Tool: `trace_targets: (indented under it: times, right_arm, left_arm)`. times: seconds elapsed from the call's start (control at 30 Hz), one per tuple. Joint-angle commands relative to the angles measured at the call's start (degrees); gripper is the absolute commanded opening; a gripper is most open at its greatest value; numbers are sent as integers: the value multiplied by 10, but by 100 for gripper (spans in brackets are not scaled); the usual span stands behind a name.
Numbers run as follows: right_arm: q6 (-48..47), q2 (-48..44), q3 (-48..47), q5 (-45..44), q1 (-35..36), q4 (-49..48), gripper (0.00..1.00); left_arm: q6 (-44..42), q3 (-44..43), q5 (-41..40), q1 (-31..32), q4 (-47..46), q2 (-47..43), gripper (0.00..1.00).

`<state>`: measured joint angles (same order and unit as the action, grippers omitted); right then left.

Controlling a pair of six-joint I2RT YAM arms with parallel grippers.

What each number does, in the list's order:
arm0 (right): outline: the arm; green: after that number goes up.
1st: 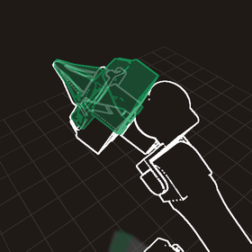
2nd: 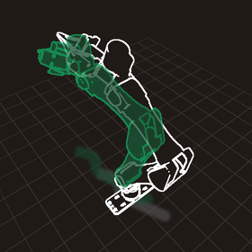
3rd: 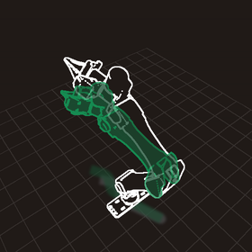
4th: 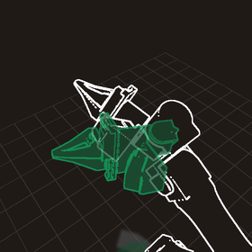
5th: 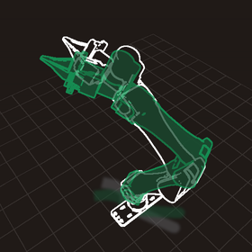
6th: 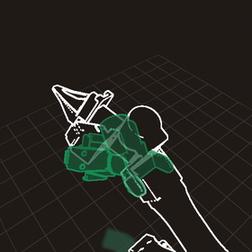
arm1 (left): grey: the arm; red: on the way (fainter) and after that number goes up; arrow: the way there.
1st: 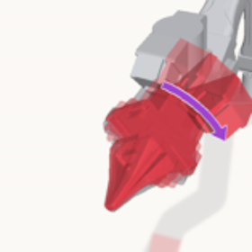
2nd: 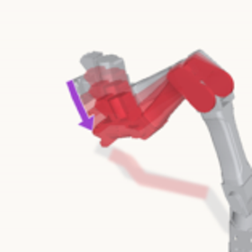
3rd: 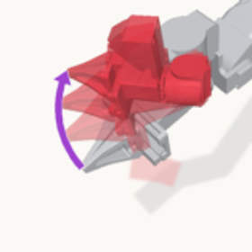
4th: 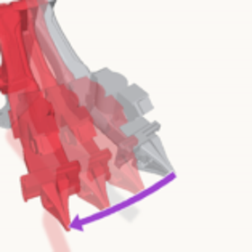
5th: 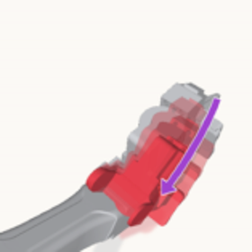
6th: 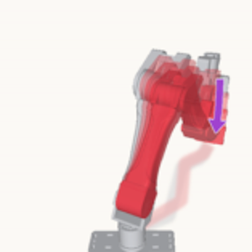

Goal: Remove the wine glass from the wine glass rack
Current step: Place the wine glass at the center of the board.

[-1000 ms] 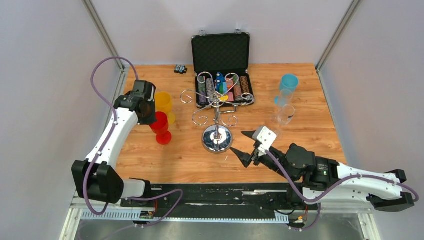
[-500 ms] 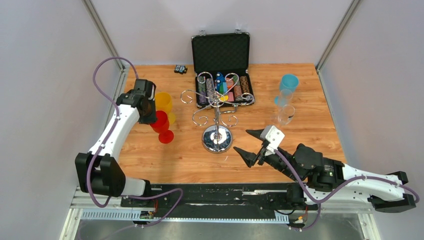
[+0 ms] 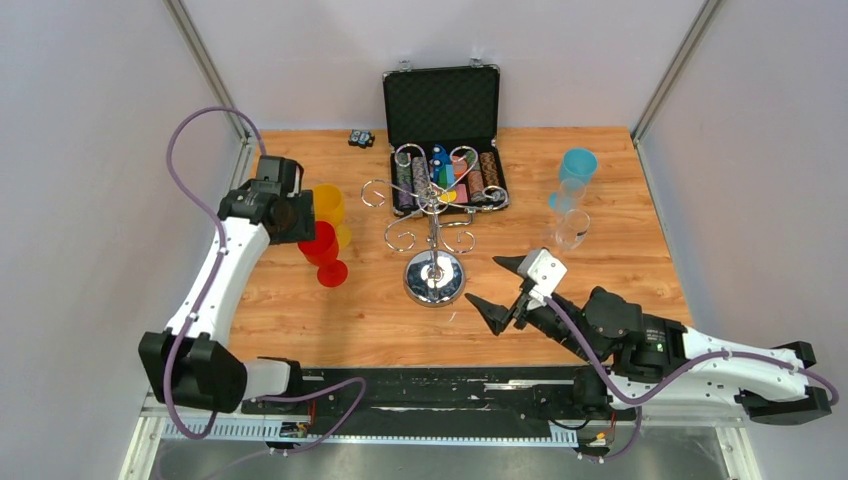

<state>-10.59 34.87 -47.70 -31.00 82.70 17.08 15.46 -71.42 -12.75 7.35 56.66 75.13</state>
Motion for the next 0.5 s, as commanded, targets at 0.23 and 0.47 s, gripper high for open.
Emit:
trace_targets:
  times: [0.23,0.47]
  right_arm:
    - [86,3,-72,-55,2,72,83]
    - [188,2,-100,-65,2,165,100]
  left_arm:
    - [-23,-2,36,-2,-29,-134,96]
    - [-43,26,61,32,-66,-197,100]
